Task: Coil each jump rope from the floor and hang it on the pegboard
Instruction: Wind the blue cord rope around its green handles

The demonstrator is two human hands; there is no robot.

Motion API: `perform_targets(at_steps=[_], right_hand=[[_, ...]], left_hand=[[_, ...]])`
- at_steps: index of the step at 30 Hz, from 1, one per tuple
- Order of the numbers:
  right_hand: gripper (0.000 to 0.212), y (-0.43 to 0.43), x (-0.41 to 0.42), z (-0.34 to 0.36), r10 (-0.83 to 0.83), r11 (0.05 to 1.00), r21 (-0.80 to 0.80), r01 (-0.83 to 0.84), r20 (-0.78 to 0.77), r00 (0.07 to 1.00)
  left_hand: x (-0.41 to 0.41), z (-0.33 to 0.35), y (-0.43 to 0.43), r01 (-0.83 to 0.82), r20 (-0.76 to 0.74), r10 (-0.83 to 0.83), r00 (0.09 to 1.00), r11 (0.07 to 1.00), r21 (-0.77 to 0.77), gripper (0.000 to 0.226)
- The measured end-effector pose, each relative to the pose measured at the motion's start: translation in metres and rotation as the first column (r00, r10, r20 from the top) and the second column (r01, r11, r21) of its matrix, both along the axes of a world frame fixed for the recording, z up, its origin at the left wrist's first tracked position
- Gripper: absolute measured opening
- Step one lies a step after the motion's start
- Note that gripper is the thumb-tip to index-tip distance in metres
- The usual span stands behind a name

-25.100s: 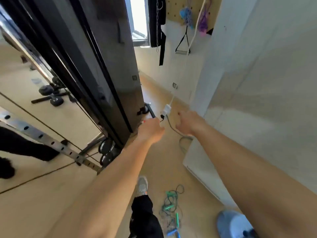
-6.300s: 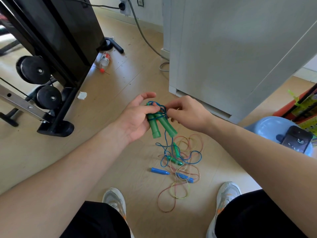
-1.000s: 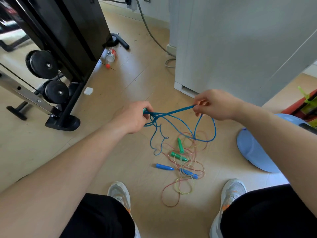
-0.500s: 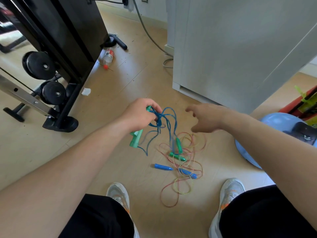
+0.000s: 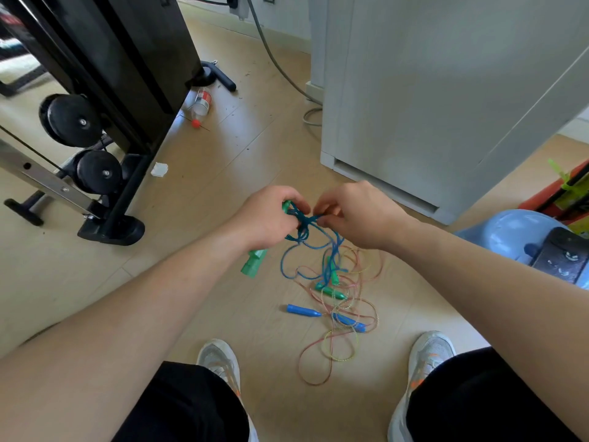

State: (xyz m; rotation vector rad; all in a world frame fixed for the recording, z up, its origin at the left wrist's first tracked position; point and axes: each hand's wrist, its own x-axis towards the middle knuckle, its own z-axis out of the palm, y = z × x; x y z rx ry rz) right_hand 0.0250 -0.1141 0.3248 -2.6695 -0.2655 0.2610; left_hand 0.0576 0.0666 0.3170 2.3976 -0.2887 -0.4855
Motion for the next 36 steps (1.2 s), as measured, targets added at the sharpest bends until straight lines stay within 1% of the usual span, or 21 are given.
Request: perform_targets(at_steps=[2, 3, 5, 9, 11, 13, 15, 17, 19, 22, 25, 26, 27, 29, 31, 32, 34, 36], right_hand=[[0.013, -0.001, 0.001, 0.001, 0.0, 0.999, -0.039, 0.001, 0.014, 1.0], [0.012, -0.003, 0.002, 0.001, 0.0, 1.0, -0.022, 0.0, 0.015, 1.0], [0.011, -0.008, 0.005, 0.003, -0.019, 0.998, 0.066, 0.018, 0.02, 1.0], [0.012, -0.024, 0.009, 0.01, -0.18, 0.946, 0.285, 0.156, 0.059, 0.982], [0.015, -0.034, 0.013, 0.01, -0.245, 0.918, 0.332, 0.215, 0.05, 0.968], [0.015, -0.045, 0.016, 0.005, -0.299, 0.921, 0.273, 0.278, 0.039, 0.953], [0.01, -0.054, 0.019, 0.0, -0.379, 0.921, 0.126, 0.369, 0.065, 0.923], [0.01, -0.061, 0.018, -0.001, -0.457, 0.888, 0.004, 0.459, 0.096, 0.884], [0.014, -0.066, 0.019, -0.001, -0.498, 0.863, -0.064, 0.502, 0.068, 0.865], [0.021, -0.067, 0.016, -0.002, -0.459, 0.875, -0.203, 0.439, -0.06, 0.887], [0.038, -0.056, 0.009, -0.006, -0.359, 0.891, -0.359, 0.277, -0.187, 0.914], [0.043, -0.051, 0.008, -0.007, -0.318, 0.902, -0.367, 0.227, -0.208, 0.925], [0.049, -0.045, 0.008, -0.008, -0.265, 0.925, -0.332, 0.185, -0.216, 0.94], [0.059, -0.03, 0.006, -0.008, -0.133, 0.981, -0.164, 0.102, -0.191, 0.972], [0.064, -0.014, 0.002, -0.004, -0.022, 1.0, -0.003, 0.022, -0.123, 0.992], [0.066, -0.006, 0.0, -0.003, 0.013, 0.999, 0.036, -0.01, -0.088, 0.996], [0.066, 0.005, -0.004, -0.003, 0.029, 0.998, 0.061, -0.026, -0.047, 0.998], [0.062, 0.01, -0.005, -0.005, -0.011, 0.996, 0.086, 0.015, -0.057, 0.998]], left_hand=[[0.002, -0.006, 0.004, -0.015, 0.0, 0.015, 1.0, 0.998, 0.058, 0.031], [0.004, -0.008, 0.006, -0.024, -0.013, 0.025, 1.0, 0.997, 0.071, 0.029], [0.008, -0.011, 0.012, -0.037, -0.014, 0.039, 0.999, 0.995, 0.091, 0.025], [0.012, -0.011, 0.023, -0.07, 0.034, 0.065, 0.997, 0.983, 0.167, 0.027], [0.012, -0.01, 0.027, -0.117, 0.053, 0.108, 0.993, 0.97, 0.214, 0.026], [0.012, -0.008, 0.028, -0.145, 0.06, 0.135, 0.989, 0.963, 0.228, 0.026], [0.012, -0.006, 0.028, -0.162, 0.088, 0.144, 0.986, 0.955, 0.248, 0.033], [0.013, -0.005, 0.028, -0.186, 0.122, 0.158, 0.98, 0.943, 0.277, 0.04], [0.014, -0.003, 0.027, -0.213, 0.14, 0.181, 0.973, 0.942, 0.258, 0.038], [0.016, -0.001, 0.023, -0.199, 0.143, 0.177, 0.974, 0.967, 0.16, 0.034], [0.014, 0.0, 0.015, -0.148, 0.083, 0.142, 0.986, 0.987, 0.065, 0.037], [0.012, 0.001, 0.012, -0.135, 0.074, 0.131, 0.989, 0.99, 0.048, 0.037], [0.011, 0.001, 0.01, -0.129, 0.068, 0.127, 0.99, 0.991, 0.031, 0.036], [0.01, 0.001, 0.005, -0.123, 0.061, 0.123, 0.99, 0.992, -0.001, 0.035], [0.009, 0.002, 0.002, -0.102, 0.052, 0.104, 0.993, 0.994, -0.029, 0.033], [0.01, 0.001, 0.0, -0.09, 0.042, 0.092, 0.995, 0.995, -0.052, 0.034], [0.01, 0.001, -0.001, -0.086, 0.019, 0.089, 0.996, 0.991, -0.103, 0.035], [0.01, 0.001, -0.002, -0.101, 0.0, 0.102, 0.995, 0.986, -0.133, 0.033]])
